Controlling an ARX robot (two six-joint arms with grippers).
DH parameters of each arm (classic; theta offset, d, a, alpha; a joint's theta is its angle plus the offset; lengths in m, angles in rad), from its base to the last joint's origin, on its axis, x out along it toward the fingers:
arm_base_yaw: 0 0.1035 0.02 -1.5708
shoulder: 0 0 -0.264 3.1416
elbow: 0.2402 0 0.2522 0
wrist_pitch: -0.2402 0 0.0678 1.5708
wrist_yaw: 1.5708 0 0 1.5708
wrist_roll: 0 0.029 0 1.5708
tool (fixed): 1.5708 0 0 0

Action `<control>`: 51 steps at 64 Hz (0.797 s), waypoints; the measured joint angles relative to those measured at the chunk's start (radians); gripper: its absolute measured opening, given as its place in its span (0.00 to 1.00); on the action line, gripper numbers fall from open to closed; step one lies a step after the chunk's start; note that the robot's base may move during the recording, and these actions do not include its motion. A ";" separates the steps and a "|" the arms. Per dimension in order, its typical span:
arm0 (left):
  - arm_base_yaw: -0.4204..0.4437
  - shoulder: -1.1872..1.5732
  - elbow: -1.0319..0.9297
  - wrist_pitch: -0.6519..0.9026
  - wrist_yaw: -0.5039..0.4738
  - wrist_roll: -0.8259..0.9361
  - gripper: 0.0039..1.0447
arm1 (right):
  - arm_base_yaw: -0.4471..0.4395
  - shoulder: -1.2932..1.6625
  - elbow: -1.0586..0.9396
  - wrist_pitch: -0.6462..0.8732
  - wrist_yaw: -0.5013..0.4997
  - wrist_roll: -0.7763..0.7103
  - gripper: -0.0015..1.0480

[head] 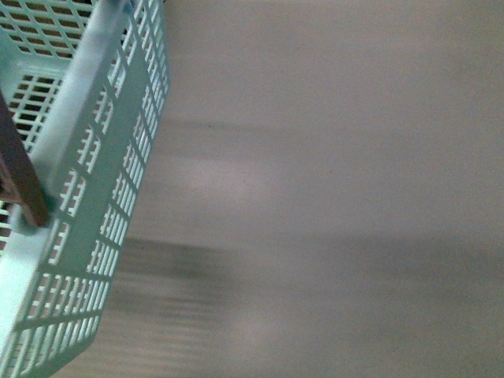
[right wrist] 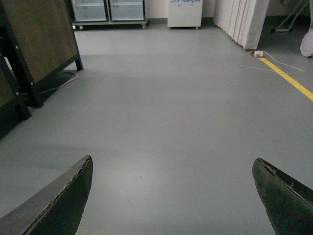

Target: Pick lemon and mango into basket

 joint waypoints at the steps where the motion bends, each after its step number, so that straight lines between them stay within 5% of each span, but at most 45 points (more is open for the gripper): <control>1: -0.005 -0.009 0.006 -0.010 -0.002 0.000 0.04 | 0.000 0.000 0.000 0.000 0.000 0.000 0.92; 19: -0.127 -0.164 0.155 -0.206 -0.137 0.011 0.04 | 0.000 0.000 0.000 0.000 0.000 0.000 0.92; 51: -0.135 -0.178 0.171 -0.213 -0.143 0.026 0.04 | 0.000 0.000 0.000 0.000 0.000 0.000 0.92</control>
